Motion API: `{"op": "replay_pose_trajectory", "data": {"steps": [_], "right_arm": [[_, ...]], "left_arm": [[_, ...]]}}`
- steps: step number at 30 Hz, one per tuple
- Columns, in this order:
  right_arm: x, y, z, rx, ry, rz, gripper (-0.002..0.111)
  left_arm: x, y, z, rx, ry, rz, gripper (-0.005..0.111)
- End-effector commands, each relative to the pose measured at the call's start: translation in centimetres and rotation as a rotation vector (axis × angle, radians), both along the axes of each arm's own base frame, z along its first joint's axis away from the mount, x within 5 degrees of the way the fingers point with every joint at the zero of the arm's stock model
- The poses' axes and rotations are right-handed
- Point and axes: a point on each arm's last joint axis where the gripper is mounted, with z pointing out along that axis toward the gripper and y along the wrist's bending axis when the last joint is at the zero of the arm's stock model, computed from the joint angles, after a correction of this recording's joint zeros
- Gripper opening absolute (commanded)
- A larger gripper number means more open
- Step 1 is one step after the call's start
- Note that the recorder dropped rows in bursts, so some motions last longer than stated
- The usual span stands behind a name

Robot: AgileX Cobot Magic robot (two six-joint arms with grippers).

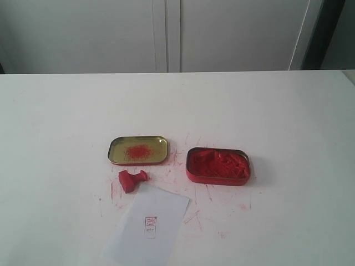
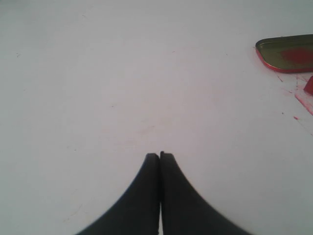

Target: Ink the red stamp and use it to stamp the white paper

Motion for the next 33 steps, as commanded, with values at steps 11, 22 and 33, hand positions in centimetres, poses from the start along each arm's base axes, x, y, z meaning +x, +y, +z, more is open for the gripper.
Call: {"op": "replay_pose_trajectory", "data": {"steps": [11, 22, 33], "right_arm": [[-0.3, -0.1, -5.6, -0.023, 0.055, -0.005, 0.0], [-0.4, -0.1, -8.9, -0.028, 0.105, -0.005, 0.0], [-0.3, -0.1, -10.5, -0.022, 0.168, -0.004, 0.0]], "left_arm": [[0.0, 0.0, -0.1, -0.002, 0.0, 0.003, 0.0], [0.0, 0.0, -0.1, -0.002, 0.0, 0.003, 0.0], [0.0, 0.0, -0.1, -0.002, 0.0, 0.003, 0.0]]}}
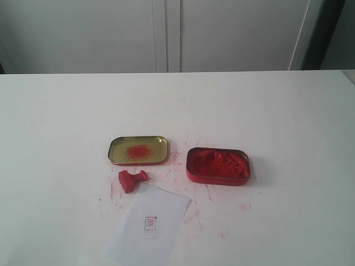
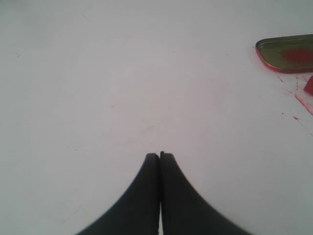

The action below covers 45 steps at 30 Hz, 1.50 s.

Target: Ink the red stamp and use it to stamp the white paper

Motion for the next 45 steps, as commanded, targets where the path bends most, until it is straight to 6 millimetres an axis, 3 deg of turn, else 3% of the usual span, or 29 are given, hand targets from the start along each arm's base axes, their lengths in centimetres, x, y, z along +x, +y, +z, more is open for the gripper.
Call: {"op": "replay_pose_trajectory", "data": {"steps": [1, 45], "right_arm": [[-0.03, -0.03, -0.15, -0.007, -0.002, -0.003, 0.0], [-0.04, -0.29, -0.17, -0.007, 0.0, -0.051, 0.0]], "left_arm": [[-0.02, 0.01, -0.12, -0.002, 0.0, 0.003, 0.0], [-0.02, 0.01, -0.12, -0.002, 0.0, 0.003, 0.0]]}}
